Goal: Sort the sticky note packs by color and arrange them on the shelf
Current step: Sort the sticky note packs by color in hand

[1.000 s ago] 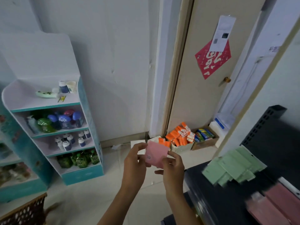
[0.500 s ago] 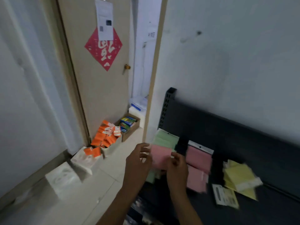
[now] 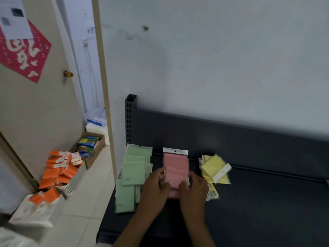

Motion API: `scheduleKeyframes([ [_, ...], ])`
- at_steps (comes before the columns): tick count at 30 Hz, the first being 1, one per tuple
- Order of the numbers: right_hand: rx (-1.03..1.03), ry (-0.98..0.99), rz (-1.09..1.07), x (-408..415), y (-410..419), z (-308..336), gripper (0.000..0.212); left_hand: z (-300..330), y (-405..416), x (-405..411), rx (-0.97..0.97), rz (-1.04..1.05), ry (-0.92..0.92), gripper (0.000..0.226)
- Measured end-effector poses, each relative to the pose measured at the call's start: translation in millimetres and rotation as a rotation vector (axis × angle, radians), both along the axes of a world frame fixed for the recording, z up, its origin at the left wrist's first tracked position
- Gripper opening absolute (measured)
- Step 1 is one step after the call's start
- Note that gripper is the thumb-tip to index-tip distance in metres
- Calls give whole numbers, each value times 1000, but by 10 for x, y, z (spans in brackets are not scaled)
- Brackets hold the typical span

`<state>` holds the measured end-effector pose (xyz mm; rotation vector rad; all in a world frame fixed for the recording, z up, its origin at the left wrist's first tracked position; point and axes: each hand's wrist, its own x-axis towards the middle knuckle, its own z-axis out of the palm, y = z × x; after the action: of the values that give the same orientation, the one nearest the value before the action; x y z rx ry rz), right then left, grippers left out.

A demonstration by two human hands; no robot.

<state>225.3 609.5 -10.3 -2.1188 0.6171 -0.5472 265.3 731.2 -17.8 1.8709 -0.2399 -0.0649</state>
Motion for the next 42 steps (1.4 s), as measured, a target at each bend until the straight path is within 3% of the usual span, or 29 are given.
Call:
scheduleKeyframes([
  [7,63,-37,-21,-58,-46,-29,32,17,-35,-78,15,98,-182,40],
  [14,78,-81,-28,-125,-63,-51,28,-35,37,-206,226,60,-248,30],
  [22,57,-149,-122,-512,287,-136,27,-55,71,-490,180,2,-359,19],
  [26,22,-101,-147,-862,96,-106,30,31,-264,-723,125,-114,-415,22],
  [35,-33,-143,-517,-1894,-1035,-31,33,143,-1551,-1419,169,-410,-492,30],
  [42,-44,-79,-661,-2571,-1807,44,37,136,-2565,-2071,140,-576,-484,36],
])
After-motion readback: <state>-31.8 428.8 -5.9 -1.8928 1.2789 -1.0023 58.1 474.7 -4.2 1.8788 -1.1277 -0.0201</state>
